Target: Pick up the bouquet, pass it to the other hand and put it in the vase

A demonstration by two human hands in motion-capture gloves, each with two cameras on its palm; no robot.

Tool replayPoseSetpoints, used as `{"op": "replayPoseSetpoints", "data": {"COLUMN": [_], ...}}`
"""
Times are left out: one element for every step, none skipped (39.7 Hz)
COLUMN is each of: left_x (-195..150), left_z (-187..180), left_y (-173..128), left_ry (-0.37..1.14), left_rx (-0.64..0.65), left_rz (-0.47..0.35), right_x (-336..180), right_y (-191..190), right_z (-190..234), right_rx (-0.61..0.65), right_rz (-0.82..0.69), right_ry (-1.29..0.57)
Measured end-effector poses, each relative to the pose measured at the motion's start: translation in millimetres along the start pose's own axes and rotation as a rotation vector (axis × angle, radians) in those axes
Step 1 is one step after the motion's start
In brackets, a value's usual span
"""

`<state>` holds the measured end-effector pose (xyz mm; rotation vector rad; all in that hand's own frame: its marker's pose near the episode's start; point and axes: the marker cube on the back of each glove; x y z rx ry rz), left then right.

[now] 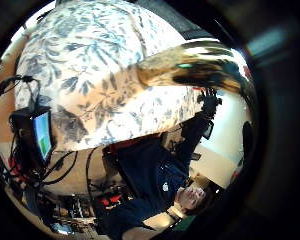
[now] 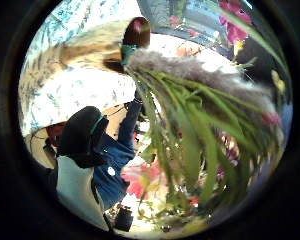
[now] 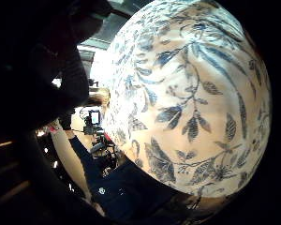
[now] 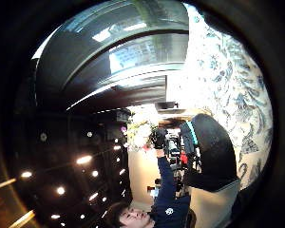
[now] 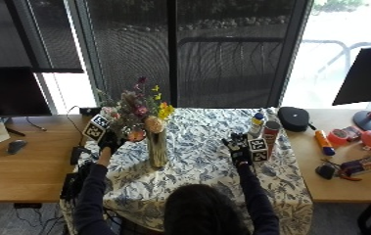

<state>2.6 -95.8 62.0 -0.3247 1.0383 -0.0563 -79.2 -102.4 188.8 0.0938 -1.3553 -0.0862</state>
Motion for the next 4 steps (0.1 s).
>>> {"op": "replayPoseSetpoints", "data": {"left_x": [2, 2, 1, 0], "left_z": [-1, -1, -2, -3], "left_y": [2, 2, 2, 1], "left_ry": [-0.001, 0.001, 0.005, 0.01], "left_rx": [-0.006, 0.002, 0.016, 0.032], "left_rz": [0.043, 0.065, 0.074, 0.08], "right_x": [1, 3, 6, 13], "right_y": [0, 1, 1, 0], "right_z": [-2, -4, -6, -10], "right_rx": [-0.019, -0.029, -0.021, 0.01], "right_rz": [-0.05, -0.065, -0.036, 0.029], "right_ry": [-0.022, -0.035, -0.023, 0.021]}}
